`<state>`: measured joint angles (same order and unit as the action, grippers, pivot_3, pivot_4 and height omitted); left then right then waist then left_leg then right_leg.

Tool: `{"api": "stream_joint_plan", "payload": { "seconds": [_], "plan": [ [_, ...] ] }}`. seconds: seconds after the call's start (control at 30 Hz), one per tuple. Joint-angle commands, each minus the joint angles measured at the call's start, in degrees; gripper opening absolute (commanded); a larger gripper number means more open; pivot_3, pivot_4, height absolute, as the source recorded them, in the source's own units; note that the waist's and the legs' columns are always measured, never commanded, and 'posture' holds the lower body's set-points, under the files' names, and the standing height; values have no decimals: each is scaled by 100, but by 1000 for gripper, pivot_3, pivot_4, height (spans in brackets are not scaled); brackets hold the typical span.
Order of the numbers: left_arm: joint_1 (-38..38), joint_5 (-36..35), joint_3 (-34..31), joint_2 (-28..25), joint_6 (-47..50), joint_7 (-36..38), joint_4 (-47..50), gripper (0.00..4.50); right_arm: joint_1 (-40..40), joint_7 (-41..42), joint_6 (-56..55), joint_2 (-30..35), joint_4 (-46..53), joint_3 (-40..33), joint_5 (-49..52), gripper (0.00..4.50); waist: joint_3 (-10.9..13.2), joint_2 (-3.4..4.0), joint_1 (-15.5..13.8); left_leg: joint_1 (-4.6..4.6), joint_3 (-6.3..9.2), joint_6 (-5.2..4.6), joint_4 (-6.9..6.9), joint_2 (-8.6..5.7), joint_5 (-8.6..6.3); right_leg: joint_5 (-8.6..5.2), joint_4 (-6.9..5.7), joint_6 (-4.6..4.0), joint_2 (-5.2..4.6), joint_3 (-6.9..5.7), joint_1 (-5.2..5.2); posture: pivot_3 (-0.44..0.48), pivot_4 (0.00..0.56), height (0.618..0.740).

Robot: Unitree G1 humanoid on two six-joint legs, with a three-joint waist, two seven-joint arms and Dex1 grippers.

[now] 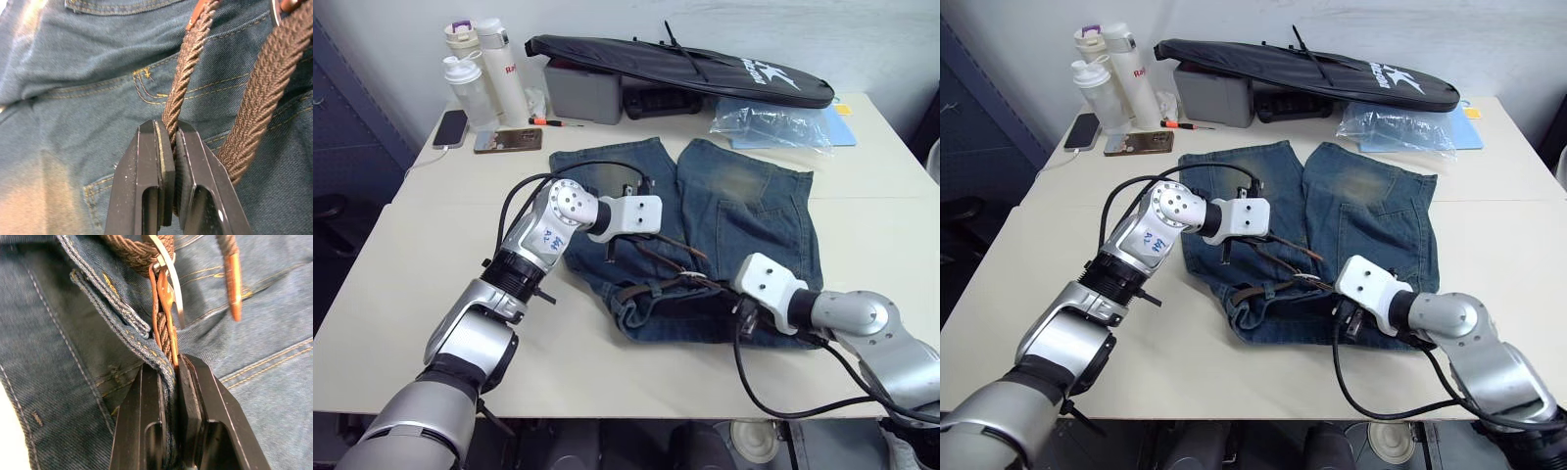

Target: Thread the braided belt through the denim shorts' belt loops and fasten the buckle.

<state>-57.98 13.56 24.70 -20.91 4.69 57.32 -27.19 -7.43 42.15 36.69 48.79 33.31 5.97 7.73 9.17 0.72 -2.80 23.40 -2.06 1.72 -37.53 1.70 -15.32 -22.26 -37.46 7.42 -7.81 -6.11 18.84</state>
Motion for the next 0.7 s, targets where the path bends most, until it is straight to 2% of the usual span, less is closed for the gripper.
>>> {"api": "stream_joint_plan", "payload": {
  "seconds": [0.03, 0.17, 0.37, 0.7],
  "plan": [
    [-158, -83, -127, -79, -163, 128, 107, 0, 35, -52, -214, 127, -1, 67, -284, 45, 0, 0, 0, 0, 0, 0, -1, 0, 0, 0, 0, 0, 0, 0, 0, 0, 150, 645],
    [-177, -44, -82, -139, -440, 275, 101, 0, 74, -33, -283, 118, -22, 107, -406, 45, 0, 1, -1, 0, 0, 0, -2, 1, 0, 0, -1, 0, 0, 0, 0, 0, 150, 645],
    [-285, 152, 95, -421, -1457, 546, 4, 0, 196, -56, -439, 123, -55, 132, -621, 45, -1, 1, -5, 0, -1, 0, -5, 1, 0, 0, -2, 0, 0, 1, 0, 0, 150, 645],
    [-481, 353, 181, -356, -1894, 478, -380, 0, 82, 2, -467, 122, -41, 110, -705, 45, -1, 0, -1, 4, -1, -2, -29, 2, -1, 0, -14, 0, 0, 1, 4, 0, 150, 645]
  ]
}}
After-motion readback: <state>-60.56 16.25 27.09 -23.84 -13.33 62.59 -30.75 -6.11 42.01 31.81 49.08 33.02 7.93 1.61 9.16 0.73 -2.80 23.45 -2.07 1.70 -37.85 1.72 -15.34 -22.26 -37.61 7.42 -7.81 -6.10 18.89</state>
